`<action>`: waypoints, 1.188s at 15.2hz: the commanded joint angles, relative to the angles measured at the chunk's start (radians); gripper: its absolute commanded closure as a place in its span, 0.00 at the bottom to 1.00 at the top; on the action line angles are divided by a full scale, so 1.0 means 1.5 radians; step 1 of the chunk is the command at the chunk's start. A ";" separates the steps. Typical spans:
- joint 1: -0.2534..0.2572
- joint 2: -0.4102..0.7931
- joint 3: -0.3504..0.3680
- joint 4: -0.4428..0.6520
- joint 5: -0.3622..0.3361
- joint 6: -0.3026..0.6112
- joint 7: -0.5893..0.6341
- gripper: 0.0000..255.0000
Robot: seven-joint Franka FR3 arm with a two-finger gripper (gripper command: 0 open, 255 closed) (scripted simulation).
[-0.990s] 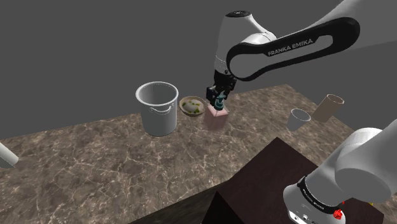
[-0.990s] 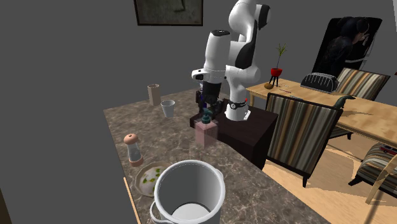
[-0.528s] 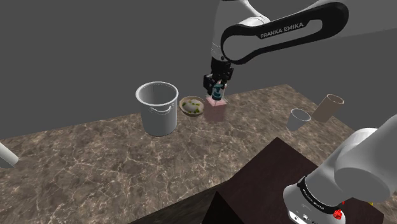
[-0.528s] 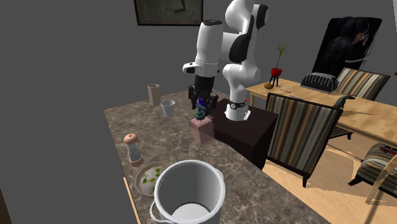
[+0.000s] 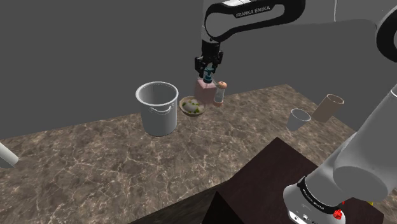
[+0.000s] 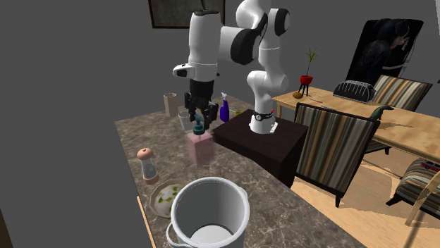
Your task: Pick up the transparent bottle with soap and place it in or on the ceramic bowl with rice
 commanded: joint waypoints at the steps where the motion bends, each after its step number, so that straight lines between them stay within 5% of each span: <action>1: -0.003 0.053 -0.004 0.083 -0.003 -0.029 -0.011 1.00; 7: -0.007 0.224 -0.015 0.370 -0.010 -0.142 -0.045 1.00; 9: -0.004 0.324 -0.019 0.544 -0.013 -0.215 -0.062 1.00; 18: -0.009 0.308 -0.019 0.437 -0.014 -0.125 -0.052 1.00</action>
